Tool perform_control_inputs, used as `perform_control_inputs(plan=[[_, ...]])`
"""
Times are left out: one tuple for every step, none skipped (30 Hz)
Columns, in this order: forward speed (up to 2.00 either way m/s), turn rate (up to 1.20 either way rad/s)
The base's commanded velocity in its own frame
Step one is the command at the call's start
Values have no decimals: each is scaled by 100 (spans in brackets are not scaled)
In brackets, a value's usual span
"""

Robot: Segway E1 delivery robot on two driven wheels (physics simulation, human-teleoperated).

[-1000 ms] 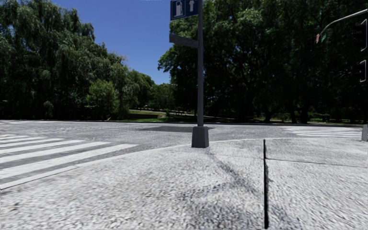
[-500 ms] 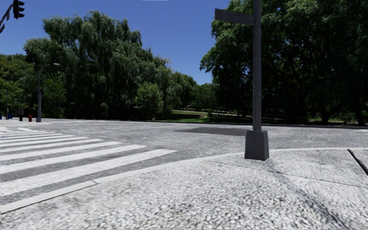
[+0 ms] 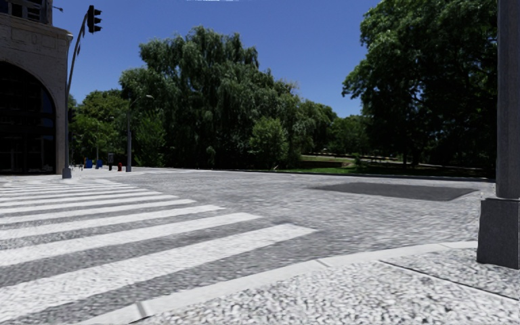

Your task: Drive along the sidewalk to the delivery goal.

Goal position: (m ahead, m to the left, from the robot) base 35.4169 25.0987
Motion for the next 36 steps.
perform_control_inputs(plan=[[193,58],[193,58],[193,58],[192,58],[192,58],[183,58],[168,58],[162,58],[162,58],[161,58],[161,58],[161,58],[161,58],[161,58],[160,58],[159,58],[158,58],[158,58],[158,58],[158,58],[158,58],[158,58],[158,58],[158,58],[158,58],[158,58],[158,58],[158,58],[158,58],[158,58],[158,58],[158,58],[158,58],[158,57],[158,57],[158,53]])
